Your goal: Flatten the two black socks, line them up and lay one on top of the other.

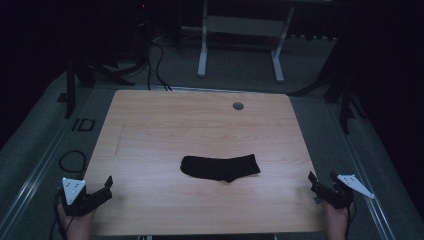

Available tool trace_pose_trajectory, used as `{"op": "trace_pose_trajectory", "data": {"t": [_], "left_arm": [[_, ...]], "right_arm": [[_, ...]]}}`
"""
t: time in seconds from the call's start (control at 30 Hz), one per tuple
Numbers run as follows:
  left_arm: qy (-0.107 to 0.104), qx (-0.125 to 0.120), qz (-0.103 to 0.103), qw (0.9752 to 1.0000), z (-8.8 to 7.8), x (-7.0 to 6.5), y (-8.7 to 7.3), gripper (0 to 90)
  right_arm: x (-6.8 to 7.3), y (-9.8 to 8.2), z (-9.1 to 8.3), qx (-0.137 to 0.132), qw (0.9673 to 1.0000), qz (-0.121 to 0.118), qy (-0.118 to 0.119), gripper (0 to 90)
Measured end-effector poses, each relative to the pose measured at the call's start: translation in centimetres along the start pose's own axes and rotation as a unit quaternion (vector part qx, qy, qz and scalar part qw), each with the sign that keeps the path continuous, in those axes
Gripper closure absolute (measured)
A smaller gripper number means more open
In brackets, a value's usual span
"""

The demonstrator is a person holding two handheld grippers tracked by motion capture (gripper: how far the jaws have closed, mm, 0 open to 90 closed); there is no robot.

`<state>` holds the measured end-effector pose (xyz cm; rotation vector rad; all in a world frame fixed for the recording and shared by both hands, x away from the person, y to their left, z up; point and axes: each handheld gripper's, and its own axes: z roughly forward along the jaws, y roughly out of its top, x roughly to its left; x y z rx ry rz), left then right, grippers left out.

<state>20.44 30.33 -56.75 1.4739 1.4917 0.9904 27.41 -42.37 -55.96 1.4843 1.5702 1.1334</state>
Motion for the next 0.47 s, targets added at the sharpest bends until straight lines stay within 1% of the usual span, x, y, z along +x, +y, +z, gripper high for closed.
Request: {"op": "trace_pose_trajectory", "data": {"t": [0.03,0.1,0.27,0.47], "left_arm": [[0.000,-0.001,0.000,1.0000,-0.05,0.03,0.00,7.0],[0.003,-0.003,-0.002,1.0000,-0.10,0.07,0.00,7.0],[0.002,-0.003,-0.006,1.0000,-0.12,0.09,-0.05,7.0],[0.001,-0.002,-0.008,1.0000,-0.10,0.11,-0.10,7.0]], "right_arm": [[-0.07,-0.02,-0.07,-0.005,1.0000,0.002,-0.001,14.3],[-0.16,-0.08,-0.09,-0.007,0.9999,0.007,0.005,14.4],[0.01,-0.19,0.05,0.000,1.0000,-0.004,0.005,14.4],[-0.06,-0.22,0.12,0.003,1.0000,-0.002,0.004,14.4]]}}
